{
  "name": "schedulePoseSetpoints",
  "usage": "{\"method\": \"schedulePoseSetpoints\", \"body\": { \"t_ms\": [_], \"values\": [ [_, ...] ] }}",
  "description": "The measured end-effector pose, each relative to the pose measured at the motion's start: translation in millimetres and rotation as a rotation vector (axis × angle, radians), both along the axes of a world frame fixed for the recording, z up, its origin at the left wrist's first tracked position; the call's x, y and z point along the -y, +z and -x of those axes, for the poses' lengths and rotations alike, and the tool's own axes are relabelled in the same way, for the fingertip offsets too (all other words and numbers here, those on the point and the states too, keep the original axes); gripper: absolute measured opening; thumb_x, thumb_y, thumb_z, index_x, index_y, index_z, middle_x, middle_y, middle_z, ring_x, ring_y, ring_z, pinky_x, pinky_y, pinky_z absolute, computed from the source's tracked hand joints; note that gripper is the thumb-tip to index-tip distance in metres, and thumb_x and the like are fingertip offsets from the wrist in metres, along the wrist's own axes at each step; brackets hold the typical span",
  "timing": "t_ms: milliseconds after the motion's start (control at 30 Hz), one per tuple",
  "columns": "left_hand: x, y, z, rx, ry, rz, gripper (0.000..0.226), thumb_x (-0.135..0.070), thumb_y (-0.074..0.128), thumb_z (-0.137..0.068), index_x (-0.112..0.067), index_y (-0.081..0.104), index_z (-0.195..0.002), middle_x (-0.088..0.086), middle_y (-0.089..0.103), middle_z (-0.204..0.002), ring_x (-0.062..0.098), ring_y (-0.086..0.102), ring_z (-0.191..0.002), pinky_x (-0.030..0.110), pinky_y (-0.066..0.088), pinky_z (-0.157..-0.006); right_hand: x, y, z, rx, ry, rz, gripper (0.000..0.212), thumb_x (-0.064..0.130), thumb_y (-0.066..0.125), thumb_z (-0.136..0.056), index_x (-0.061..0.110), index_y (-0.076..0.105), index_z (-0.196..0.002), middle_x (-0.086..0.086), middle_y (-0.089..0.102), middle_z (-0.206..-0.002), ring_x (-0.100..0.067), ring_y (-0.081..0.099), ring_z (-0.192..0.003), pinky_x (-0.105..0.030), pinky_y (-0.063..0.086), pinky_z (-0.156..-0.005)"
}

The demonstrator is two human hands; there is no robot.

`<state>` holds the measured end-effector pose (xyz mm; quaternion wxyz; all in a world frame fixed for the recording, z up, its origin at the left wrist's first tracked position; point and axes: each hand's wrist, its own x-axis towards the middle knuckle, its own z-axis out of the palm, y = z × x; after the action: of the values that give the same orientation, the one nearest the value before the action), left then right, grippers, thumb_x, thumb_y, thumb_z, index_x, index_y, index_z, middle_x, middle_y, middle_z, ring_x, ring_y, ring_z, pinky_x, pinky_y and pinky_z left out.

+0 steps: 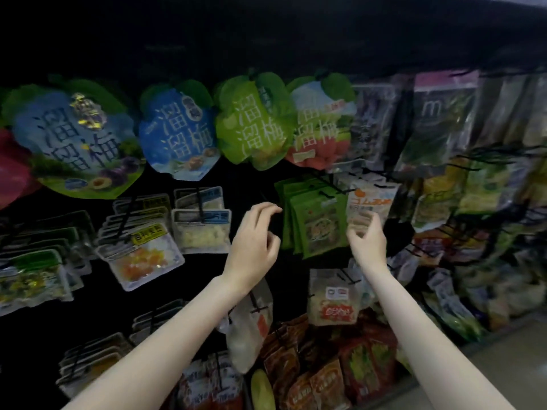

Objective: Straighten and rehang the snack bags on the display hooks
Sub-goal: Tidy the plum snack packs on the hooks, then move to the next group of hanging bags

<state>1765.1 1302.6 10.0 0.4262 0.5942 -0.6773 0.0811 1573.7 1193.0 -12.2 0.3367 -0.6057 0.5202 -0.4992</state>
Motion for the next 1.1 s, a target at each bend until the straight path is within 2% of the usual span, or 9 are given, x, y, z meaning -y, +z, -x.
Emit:
{"method": "schedulePoseSetpoints", "body": {
  "t_ms": [100, 233, 400, 533, 633, 833, 900, 967, 1100],
  "values": [
    [38.5, -15.8, 34.8, -0.039, 0.029, -0.070, 0.042, -0.005, 0.051, -0.088, -0.010, 0.045, -0.129, 0.004, 0.041, -0.133, 0.017, 0.039, -0.126, 0.020, 0.031, -0.102, 49.0, -14.4, 42.3, -0.118, -0.059, -0.055, 0.051, 0.012, 0.056, -0.092, 0.010, 0.034, -0.137, -0.011, 0.038, -0.139, -0.026, 0.046, -0.121, -0.036, 0.044, -0.091],
    [102.1, -39.9, 81.3, -0.209, 0.199, -0.240, 0.049, -0.013, 0.051, -0.092, -0.014, 0.033, -0.138, 0.004, 0.028, -0.143, 0.019, 0.033, -0.132, 0.027, 0.032, -0.106, 116.3, -26.4, 92.0, -0.210, 0.014, -0.085, 0.060, 0.022, 0.060, -0.090, 0.013, 0.029, -0.141, -0.014, 0.029, -0.144, -0.032, 0.038, -0.127, -0.033, 0.038, -0.091],
    [151.2, -58.3, 132.1, 0.100, 0.224, -0.421, 0.054, -0.017, 0.049, -0.093, -0.021, 0.027, -0.142, 0.003, 0.010, -0.153, 0.026, 0.019, -0.138, 0.033, 0.027, -0.109, 178.9, -26.7, 124.2, -0.114, 0.203, -0.236, 0.088, 0.027, 0.069, -0.084, 0.021, 0.011, -0.149, -0.005, 0.022, -0.154, -0.026, 0.027, -0.139, -0.039, 0.032, -0.107],
    [168.7, -50.1, 143.5, 0.171, 0.330, -0.460, 0.058, -0.023, 0.047, -0.094, -0.025, 0.021, -0.146, 0.004, 0.005, -0.156, 0.029, 0.011, -0.140, 0.042, 0.020, -0.111, 208.5, -18.6, 114.6, 0.070, 0.342, -0.261, 0.075, 0.022, 0.070, -0.083, 0.019, 0.026, -0.144, -0.006, 0.045, -0.140, -0.025, 0.046, -0.127, -0.045, 0.043, -0.102],
    [176.0, -48.3, 147.9, 0.216, 0.409, -0.487, 0.062, -0.027, 0.048, -0.094, -0.027, 0.017, -0.148, 0.007, 0.004, -0.156, 0.033, 0.008, -0.141, 0.045, 0.016, -0.113, 217.3, -25.4, 108.6, 0.005, 0.392, -0.204, 0.056, 0.017, 0.064, -0.088, 0.014, 0.037, -0.137, -0.007, 0.051, -0.133, -0.026, 0.050, -0.123, -0.044, 0.046, -0.099],
    [182.0, -43.0, 156.1, 0.263, 0.482, -0.552, 0.069, -0.028, 0.047, -0.095, -0.029, 0.003, -0.149, 0.002, -0.013, -0.156, 0.034, 0.003, -0.142, 0.045, 0.018, -0.113, 231.9, -1.9, 129.2, -0.239, 0.601, -0.199, 0.071, 0.019, 0.051, -0.096, 0.015, 0.005, -0.150, -0.002, 0.024, -0.152, -0.024, 0.030, -0.138, -0.030, 0.038, -0.098],
    [176.0, -42.9, 161.4, 0.223, 0.433, -0.525, 0.063, -0.023, 0.047, -0.094, -0.025, 0.015, -0.149, 0.005, 0.002, -0.157, 0.033, 0.018, -0.139, 0.043, 0.029, -0.109, 230.3, 13.8, 136.6, -0.413, 0.577, -0.106, 0.064, 0.015, 0.052, -0.096, 0.015, 0.014, -0.147, -0.005, 0.037, -0.145, -0.025, 0.042, -0.129, -0.023, 0.041, -0.084],
    [162.3, -40.4, 164.4, 0.244, 0.349, -0.356, 0.046, -0.015, 0.048, -0.089, -0.015, 0.047, -0.134, 0.008, 0.041, -0.143, 0.031, 0.051, -0.118, 0.037, 0.051, -0.087, 225.8, 27.5, 144.0, -0.523, 0.525, 0.028, 0.056, 0.012, 0.055, -0.093, 0.016, 0.028, -0.142, -0.006, 0.045, -0.138, -0.024, 0.051, -0.118, -0.021, 0.043, -0.073],
    [137.2, -20.3, 149.0, 0.238, 0.418, -0.001, 0.029, -0.016, 0.042, -0.080, -0.010, 0.069, -0.088, 0.001, 0.068, -0.088, 0.022, 0.065, -0.077, 0.030, 0.048, -0.066, 207.3, 62.1, 153.1, -0.327, 0.371, 0.413, 0.027, 0.005, 0.053, -0.092, 0.009, 0.055, -0.119, -0.005, 0.057, -0.110, -0.011, 0.053, -0.097, -0.016, 0.037, -0.078]
  ]
}}
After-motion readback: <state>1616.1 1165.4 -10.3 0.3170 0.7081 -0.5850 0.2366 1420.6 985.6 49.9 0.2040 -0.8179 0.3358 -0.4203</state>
